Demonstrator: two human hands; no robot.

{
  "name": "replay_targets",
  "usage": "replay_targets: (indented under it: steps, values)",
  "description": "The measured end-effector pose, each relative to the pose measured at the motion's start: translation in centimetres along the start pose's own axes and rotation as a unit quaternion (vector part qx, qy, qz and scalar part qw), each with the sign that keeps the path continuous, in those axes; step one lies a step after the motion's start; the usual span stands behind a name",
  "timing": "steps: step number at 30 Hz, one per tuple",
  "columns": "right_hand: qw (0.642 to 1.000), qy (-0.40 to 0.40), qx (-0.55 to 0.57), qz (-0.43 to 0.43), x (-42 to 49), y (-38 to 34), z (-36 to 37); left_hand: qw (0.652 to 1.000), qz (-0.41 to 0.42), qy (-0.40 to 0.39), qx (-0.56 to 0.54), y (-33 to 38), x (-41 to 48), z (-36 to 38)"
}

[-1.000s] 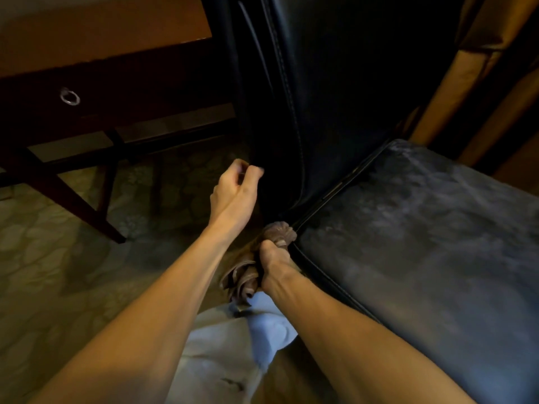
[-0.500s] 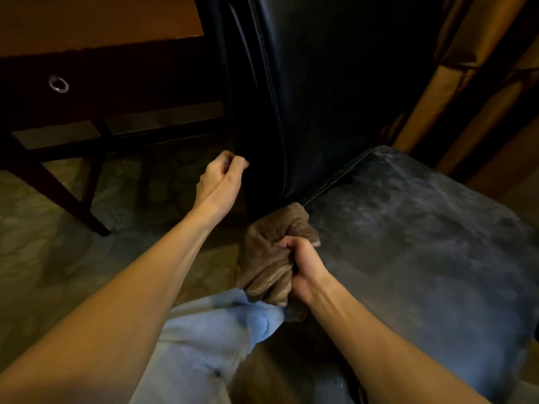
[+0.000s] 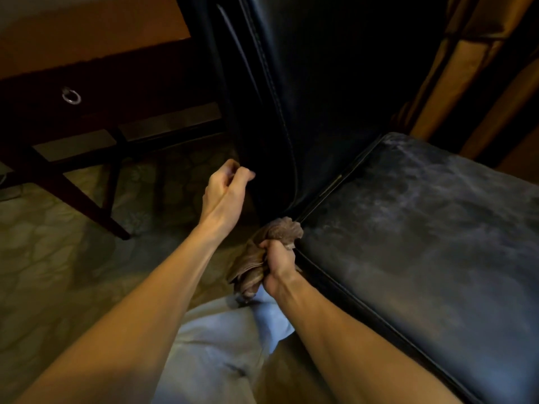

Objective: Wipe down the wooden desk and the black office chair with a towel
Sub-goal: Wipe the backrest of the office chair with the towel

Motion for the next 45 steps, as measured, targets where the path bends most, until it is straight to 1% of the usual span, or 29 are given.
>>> replay_targets:
  steps: [3, 6, 8, 11, 12, 14, 16, 17, 18, 19, 21, 22, 23, 25, 26, 27, 28, 30, 31, 33, 36, 38, 40, 42, 45]
  values:
    - [1.000, 0.002, -0.005, -0.002, -0.2, -0.4, -1.0, 1.000, 0.001, 0.001, 0.006, 0.3, 0.5, 0.2]
    - [0.998, -0.048, -0.028, 0.000, -1.2, -3.1, -2.5, 1.000, -0.015, -0.004, 0.008, 0.5, 0.7, 0.2]
    - [0.995, -0.080, -0.055, -0.009, -2.6, -6.5, -3.6, 1.000, -0.026, -0.008, 0.003, 0.9, 0.5, 0.2]
    - [0.988, -0.101, -0.084, -0.078, -4.8, -12.4, -4.6, 0.999, -0.037, -0.017, -0.012, 1.4, 0.1, 0.4]
    - [0.983, -0.090, -0.112, -0.116, -5.5, -14.4, -5.1, 0.999, -0.038, -0.019, -0.024, 1.4, 0.0, 0.5]
    - [0.962, -0.057, -0.182, -0.194, -6.7, -17.5, -6.5, 0.998, -0.051, -0.018, -0.042, 0.6, -0.5, 1.0]
    - [0.931, -0.019, -0.263, -0.254, -6.9, -19.9, -8.2, 0.997, -0.062, -0.011, -0.038, -0.5, -1.3, 1.7]
    - [0.904, -0.015, -0.318, -0.284, -6.9, -20.8, -8.9, 0.997, -0.068, 0.002, -0.041, -1.2, -1.9, 2.2]
    - [0.869, -0.013, -0.385, -0.311, -6.9, -21.5, -9.3, 0.995, -0.083, 0.019, -0.043, -2.0, -2.4, 2.7]
    - [0.826, -0.009, -0.455, -0.333, -7.0, -22.1, -9.9, 0.992, -0.111, 0.042, -0.046, -2.9, -3.1, 3.4]
    - [0.729, -0.013, -0.570, -0.380, -7.3, -22.5, -10.1, 0.973, -0.209, 0.089, -0.050, -5.2, -4.3, 4.3]
    - [0.670, -0.024, -0.618, -0.411, -7.2, -22.5, -10.0, 0.958, -0.263, 0.095, -0.060, -6.6, -4.9, 5.0]
    - [0.596, -0.036, -0.670, -0.440, -7.2, -22.5, -9.5, 0.946, -0.303, 0.087, -0.070, -7.6, -5.4, 5.7]
    - [0.443, -0.056, -0.772, -0.453, -6.3, -21.5, -8.1, 0.932, -0.352, 0.033, -0.084, -9.2, -6.1, 7.4]
    - [0.377, -0.063, -0.806, -0.451, -5.9, -20.8, -7.3, 0.925, -0.369, -0.003, -0.095, -9.5, -6.3, 8.4]
    - [0.332, -0.073, -0.826, -0.450, -5.0, -20.1, -6.5, 0.914, -0.390, -0.039, -0.109, -9.7, -6.2, 9.4]
    - [0.295, -0.083, -0.833, -0.460, -4.4, -19.3, -5.5, 0.902, -0.408, -0.066, -0.128, -9.6, -6.1, 10.2]
    - [0.255, -0.098, -0.837, -0.475, -2.6, -17.8, -4.0, 0.880, -0.436, -0.101, -0.160, -9.5, -5.6, 11.1]
    - [0.239, -0.102, -0.839, -0.478, -1.8, -17.2, -3.5, 0.872, -0.444, -0.108, -0.174, -9.3, -5.4, 11.4]
    - [0.224, -0.123, -0.856, -0.449, 0.3, -16.3, -3.2, 0.858, -0.457, -0.102, -0.211, -9.4, -4.8, 11.9]
    - [0.225, -0.159, -0.887, -0.370, 2.4, -15.3, -4.5, 0.841, -0.469, -0.069, -0.261, -9.1, -3.8, 12.5]
    - [0.237, -0.162, -0.885, -0.367, 2.5, -15.2, -5.0, 0.835, -0.478, -0.041, -0.271, -9.1, -3.1, 12.8]
    - [0.228, -0.174, -0.883, -0.373, 1.7, -15.3, -5.9, 0.829, -0.483, -0.040, -0.280, -8.9, -3.1, 12.7]
    - [0.220, -0.193, -0.882, -0.369, 0.4, -15.5, -7.6, 0.834, -0.470, -0.049, -0.285, -8.6, -2.9, 12.4]
    - [0.222, -0.209, -0.880, -0.365, -1.7, -15.0, -11.0, 0.850, -0.445, -0.068, -0.273, -7.7, -2.6, 12.4]
Point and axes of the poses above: each hand's wrist, its own x-axis towards the middle knuckle, its own z-axis out of the palm, y = z × x, the point moved 3 cm from there along x, towards the middle knuckle
